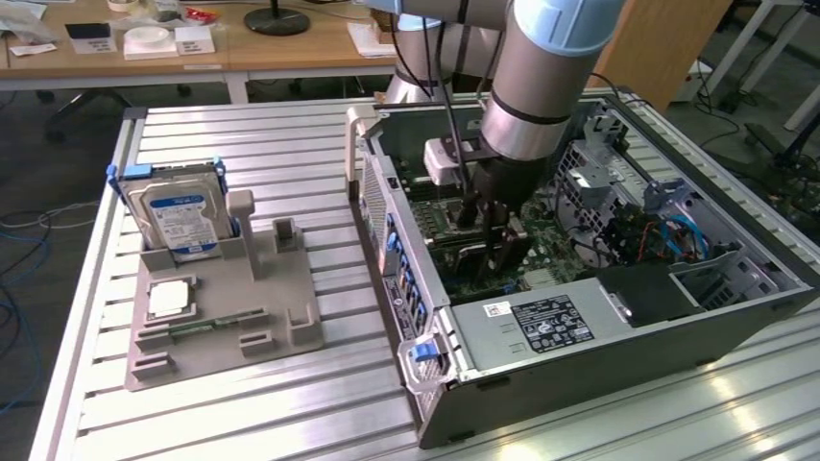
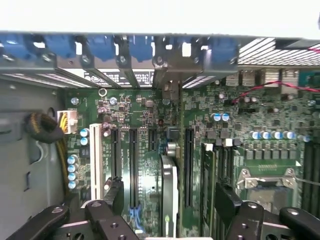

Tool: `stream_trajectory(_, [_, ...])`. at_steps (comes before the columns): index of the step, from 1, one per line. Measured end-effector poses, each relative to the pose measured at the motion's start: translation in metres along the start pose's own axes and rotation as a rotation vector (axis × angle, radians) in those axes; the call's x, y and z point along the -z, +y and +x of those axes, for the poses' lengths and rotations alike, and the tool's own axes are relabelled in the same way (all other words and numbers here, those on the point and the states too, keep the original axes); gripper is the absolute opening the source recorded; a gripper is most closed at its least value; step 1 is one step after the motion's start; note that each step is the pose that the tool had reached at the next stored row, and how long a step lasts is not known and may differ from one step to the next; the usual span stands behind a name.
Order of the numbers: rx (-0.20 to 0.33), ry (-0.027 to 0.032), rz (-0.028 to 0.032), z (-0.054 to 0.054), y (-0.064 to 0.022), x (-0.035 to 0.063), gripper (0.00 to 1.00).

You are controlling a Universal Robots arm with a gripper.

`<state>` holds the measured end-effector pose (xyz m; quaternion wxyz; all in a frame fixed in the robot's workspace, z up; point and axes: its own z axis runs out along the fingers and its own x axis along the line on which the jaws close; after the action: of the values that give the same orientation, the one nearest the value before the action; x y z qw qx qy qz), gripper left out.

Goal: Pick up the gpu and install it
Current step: 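Insert the gpu into the slot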

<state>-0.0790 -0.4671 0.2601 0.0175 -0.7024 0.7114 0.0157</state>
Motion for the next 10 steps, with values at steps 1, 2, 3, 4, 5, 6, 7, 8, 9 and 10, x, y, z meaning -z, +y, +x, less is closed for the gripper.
stream_trajectory(1, [0.000,0.0000,0.0004,0.000,0.0000,0.0034,0.82])
stream_trajectory(2, [0.000,0.0001,0.0012,0.000,0.0001,0.0071,0.82])
stream_trajectory(3, [0.000,0.0000,0.0021,-0.001,0.0003,0.0106,0.82])
stream_trajectory(4, [0.000,0.0000,0.0033,-0.001,0.0006,0.0136,0.82])
stream_trajectory(5, [0.000,0.0001,0.0046,-0.001,0.0008,0.0155,0.82])
stream_trajectory(6, [0.000,0.0000,0.0055,-0.001,0.0010,0.0163,0.82])
stream_trajectory(7, [0.000,-0.0003,0.0058,-0.001,0.0010,0.0162,0.81])
stream_trajectory(8, [0.000,-0.0002,0.0058,-0.001,0.0010,0.0163,0.75])
stream_trajectory(9, [0.000,-0.0003,0.0059,-0.001,0.0010,0.0163,0.75])
stream_trajectory(10, [0.000,-0.0002,0.0058,-0.001,0.0010,0.0163,0.69])
